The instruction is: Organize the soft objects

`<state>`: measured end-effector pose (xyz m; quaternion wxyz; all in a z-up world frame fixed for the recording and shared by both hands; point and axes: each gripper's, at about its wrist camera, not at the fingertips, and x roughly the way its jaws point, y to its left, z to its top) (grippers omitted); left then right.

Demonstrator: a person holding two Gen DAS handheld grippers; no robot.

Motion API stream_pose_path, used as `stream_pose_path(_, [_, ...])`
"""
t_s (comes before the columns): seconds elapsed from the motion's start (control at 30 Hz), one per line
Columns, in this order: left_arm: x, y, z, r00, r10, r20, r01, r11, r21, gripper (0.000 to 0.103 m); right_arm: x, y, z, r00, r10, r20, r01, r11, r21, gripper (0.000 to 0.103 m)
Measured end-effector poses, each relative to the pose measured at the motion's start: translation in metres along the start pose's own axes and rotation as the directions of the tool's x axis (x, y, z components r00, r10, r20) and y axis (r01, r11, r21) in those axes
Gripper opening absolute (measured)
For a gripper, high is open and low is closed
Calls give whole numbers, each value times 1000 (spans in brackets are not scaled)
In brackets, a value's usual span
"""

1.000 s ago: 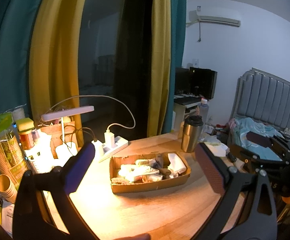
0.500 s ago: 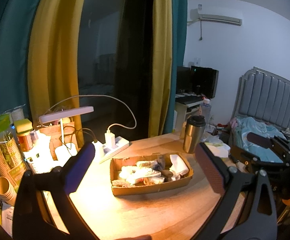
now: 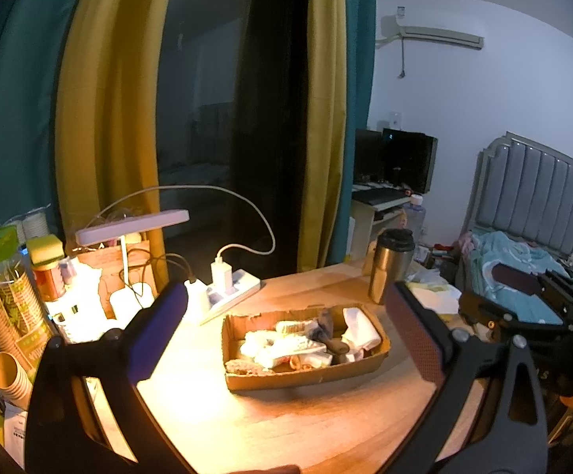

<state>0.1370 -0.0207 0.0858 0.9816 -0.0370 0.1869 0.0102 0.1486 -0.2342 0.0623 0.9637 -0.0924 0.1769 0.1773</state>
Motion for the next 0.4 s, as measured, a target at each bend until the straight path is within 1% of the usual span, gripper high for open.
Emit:
stream_pose_path(0.17, [6,2,2,1000,3,-3,-3,1000,-5,101,4,-1,1,1000,1,-6,-1,1000,0,68])
stream_pose_path(0.4, [19,3,3,1000,12,-15,-13,1000,-5,101,24,-6,1,1000,4,-25,-4,1000,-5,68])
